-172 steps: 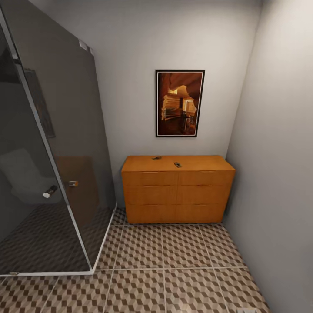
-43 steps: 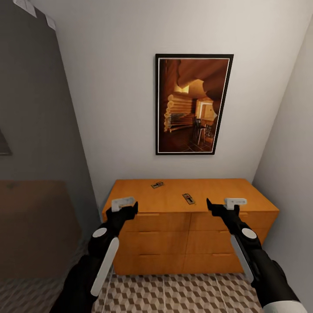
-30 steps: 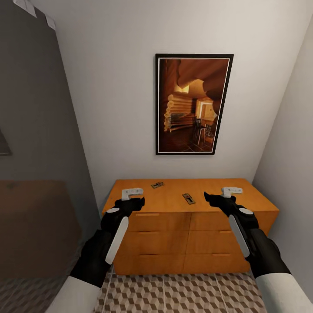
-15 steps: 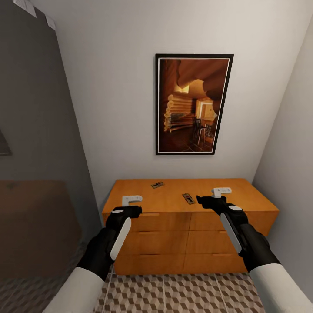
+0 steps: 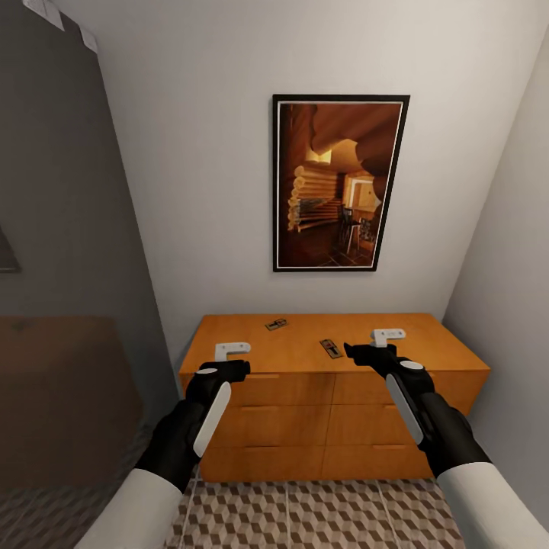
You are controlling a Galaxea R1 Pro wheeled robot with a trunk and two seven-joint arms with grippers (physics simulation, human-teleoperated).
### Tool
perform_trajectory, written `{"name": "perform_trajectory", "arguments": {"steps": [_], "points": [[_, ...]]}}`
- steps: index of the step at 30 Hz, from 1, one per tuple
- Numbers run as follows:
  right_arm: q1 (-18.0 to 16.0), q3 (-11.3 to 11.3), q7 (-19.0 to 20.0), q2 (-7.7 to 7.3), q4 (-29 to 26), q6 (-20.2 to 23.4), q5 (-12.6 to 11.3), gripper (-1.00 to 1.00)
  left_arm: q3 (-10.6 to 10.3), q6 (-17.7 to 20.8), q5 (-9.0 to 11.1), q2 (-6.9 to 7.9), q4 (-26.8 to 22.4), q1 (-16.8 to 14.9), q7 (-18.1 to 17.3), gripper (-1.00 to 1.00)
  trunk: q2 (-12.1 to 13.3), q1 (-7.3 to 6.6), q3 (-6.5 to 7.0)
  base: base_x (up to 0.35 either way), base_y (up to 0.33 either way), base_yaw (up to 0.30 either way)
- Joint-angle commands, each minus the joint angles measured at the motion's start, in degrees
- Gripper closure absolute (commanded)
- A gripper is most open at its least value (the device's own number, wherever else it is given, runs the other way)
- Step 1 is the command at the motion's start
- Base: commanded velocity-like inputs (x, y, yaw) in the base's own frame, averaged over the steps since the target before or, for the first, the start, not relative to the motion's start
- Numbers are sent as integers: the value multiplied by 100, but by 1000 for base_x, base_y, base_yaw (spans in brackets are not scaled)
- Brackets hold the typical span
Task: Take the four mousetraps from the cabinet in the bathroom and place them on the bathroom floor. Make sure all four end up on the same floor surface, and ensure that at least two of them are either under or directly next to the same bathroom sink.
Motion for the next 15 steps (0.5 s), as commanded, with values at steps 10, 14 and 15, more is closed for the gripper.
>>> {"name": "perform_trajectory", "arguments": {"steps": [10,14,15], "points": [[-6,10,-9,-6,36,-78,-49,-100,-132,2,56,0,0,-6,54,-100,-14,4,-14,136,0,0],[-5,10,-9,-6,117,-169,-50,-100,-259,2,54,0,2,-6,56,-100,-14,4,-14,265,0,0],[-5,10,-9,-6,133,-190,-51,-100,-273,2,54,0,2,-6,56,-100,-14,4,-14,177,0,0]]}}
